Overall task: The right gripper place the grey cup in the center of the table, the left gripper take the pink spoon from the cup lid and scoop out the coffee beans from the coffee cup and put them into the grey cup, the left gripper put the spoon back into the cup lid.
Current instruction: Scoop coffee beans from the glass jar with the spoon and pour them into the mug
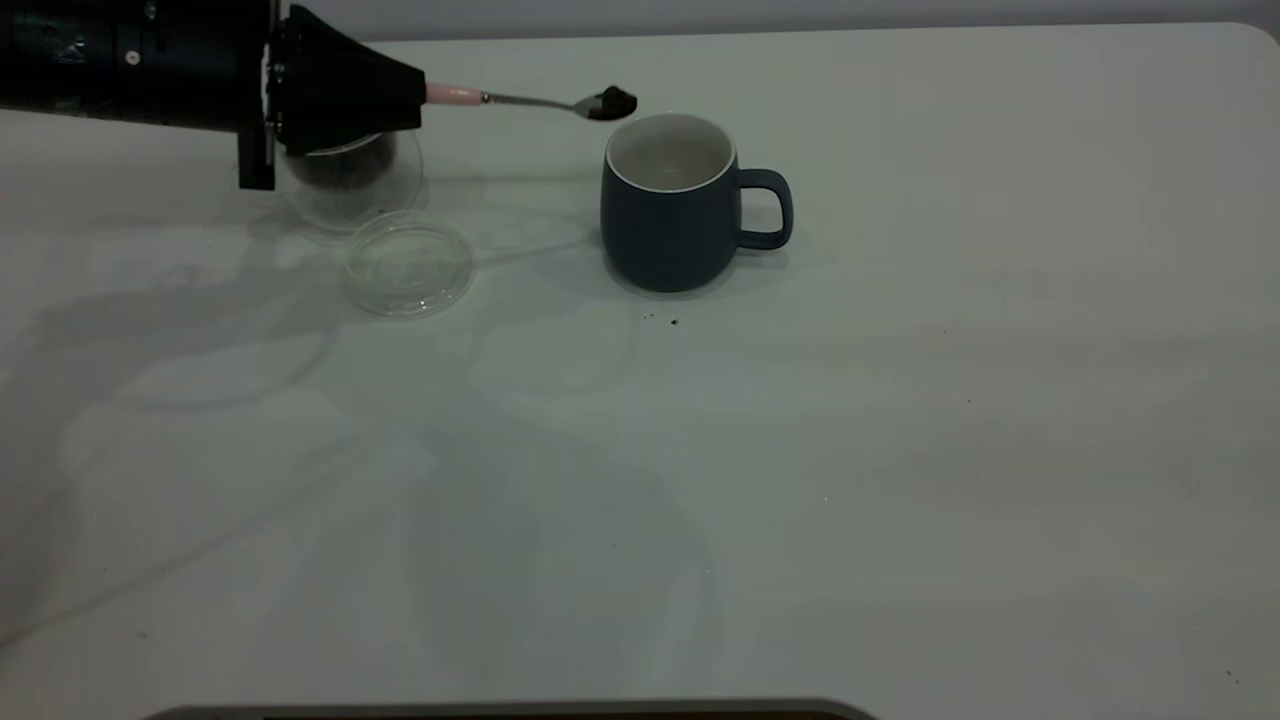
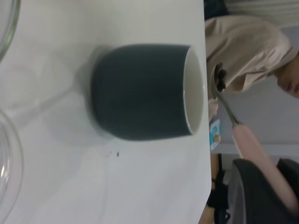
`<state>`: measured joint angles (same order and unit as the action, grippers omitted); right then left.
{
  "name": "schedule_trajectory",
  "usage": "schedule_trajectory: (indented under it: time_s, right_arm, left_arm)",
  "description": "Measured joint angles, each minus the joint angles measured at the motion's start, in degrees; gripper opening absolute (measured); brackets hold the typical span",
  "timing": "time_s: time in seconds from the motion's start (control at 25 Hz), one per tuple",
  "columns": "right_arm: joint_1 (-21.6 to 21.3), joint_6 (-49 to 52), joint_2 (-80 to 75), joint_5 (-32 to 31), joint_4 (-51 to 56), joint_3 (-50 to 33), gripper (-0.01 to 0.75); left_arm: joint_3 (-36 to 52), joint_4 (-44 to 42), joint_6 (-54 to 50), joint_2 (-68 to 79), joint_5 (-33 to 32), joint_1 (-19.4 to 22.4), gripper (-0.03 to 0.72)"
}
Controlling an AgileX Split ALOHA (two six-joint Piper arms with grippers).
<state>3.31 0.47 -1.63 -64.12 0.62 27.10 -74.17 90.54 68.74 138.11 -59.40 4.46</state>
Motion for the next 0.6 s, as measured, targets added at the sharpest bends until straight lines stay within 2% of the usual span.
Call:
schedule_trajectory:
  time_s: [0.4,0.6]
  right_arm:
    - [0.0,0.0,0.0,0.0,0.0,0.0,0.486]
    - [0.0,0.0,0.0,0.0,0.0,0.0,0.486]
  left_arm:
    - [0.0,0.63,2.94,0.0,3.36,-2.39,0.129]
    - [0.0,0.63,8.88,0.0,4.24,-4.34,0.129]
